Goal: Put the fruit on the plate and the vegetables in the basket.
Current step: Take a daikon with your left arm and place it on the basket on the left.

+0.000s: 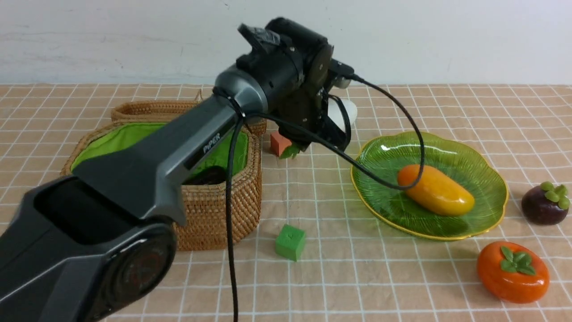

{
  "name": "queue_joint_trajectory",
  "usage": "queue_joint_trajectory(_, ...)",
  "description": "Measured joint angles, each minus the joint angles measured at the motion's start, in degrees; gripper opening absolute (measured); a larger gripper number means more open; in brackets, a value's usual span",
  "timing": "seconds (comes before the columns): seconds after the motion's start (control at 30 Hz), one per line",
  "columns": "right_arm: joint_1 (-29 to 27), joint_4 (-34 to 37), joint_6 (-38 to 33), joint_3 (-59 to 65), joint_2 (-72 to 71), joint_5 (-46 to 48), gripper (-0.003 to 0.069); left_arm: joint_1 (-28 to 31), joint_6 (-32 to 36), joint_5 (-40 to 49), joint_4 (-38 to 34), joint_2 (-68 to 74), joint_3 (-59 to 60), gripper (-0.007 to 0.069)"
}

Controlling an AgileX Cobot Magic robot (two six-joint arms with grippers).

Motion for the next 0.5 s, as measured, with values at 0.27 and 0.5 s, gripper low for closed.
queue_joint_trajectory(0.27, 0.0, -1.3, 0.0, -0.1, 0.0, -7.5, 0.014, 0.0, 10.1, 2.1, -0.4, -16.2, 8.5, -0.0013)
queue_joint_trajectory(0.5, 0.0, -1.6, -0.4, -0.1, 0.0, -7.7, 0.014, 1.4, 23.4, 2.1, 7.1, -34.9, 31.5, -0.0013)
